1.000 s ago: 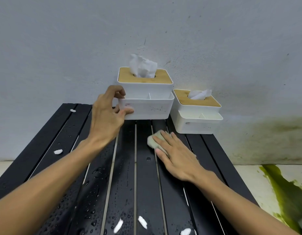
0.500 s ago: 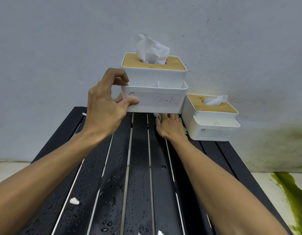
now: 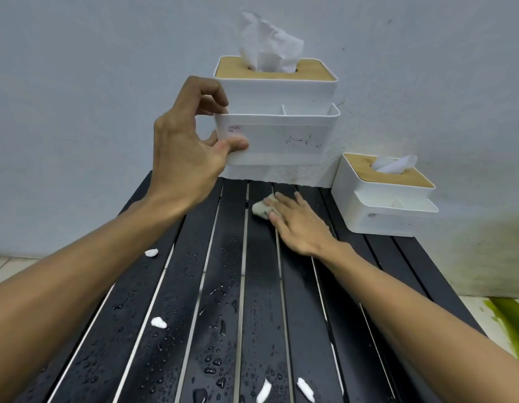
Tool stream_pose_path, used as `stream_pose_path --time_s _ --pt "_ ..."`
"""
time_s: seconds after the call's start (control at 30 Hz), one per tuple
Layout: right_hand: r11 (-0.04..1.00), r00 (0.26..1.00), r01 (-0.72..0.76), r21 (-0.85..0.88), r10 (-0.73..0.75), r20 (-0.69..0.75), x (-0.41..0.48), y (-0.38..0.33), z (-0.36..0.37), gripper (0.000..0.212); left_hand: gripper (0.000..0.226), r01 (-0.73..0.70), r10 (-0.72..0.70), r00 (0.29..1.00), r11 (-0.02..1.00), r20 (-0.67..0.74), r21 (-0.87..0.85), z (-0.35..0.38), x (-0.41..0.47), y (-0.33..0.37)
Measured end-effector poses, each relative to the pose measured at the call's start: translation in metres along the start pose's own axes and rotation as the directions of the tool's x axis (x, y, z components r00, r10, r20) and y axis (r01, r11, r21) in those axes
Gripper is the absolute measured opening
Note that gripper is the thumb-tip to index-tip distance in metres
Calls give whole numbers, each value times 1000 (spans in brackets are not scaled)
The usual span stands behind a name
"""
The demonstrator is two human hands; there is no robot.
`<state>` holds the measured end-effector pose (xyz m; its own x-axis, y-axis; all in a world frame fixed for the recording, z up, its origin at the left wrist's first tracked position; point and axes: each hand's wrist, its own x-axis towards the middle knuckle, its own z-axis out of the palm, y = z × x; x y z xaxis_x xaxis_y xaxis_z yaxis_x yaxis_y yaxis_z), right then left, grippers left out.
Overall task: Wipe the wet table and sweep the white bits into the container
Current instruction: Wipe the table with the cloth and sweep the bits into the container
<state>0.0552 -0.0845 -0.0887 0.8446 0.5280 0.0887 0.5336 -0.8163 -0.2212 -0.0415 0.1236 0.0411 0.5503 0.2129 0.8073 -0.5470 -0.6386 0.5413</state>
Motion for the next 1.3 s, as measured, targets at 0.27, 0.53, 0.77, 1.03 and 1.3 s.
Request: stream_pose_path --time_s 0.27,0.53,0.77,1.03,1.3 --pt "986 985 -170 4 170 -27 66 -21 6 49 50 25 -25 1000 1000 -3 -4 -6 -4 -5" --pt "932 931 358 52 -361 58 -69 -35 0 49 50 37 -37 999 999 -13 -25 -3 -9 -2" --pt "904 909 409 126 -416 35 -124 -29 -19 45 50 26 -26 1000 1000 16 -8 -2 -19 0" --pt "991 993 -33 126 47 -112 9 24 -5 43 49 59 -58 998 998 20 -24 5 -29 11" --pt "980 986 160 114 -155 -55 -28 -19 -10 48 47 83 -83 996 995 20 -49 15 -38 11"
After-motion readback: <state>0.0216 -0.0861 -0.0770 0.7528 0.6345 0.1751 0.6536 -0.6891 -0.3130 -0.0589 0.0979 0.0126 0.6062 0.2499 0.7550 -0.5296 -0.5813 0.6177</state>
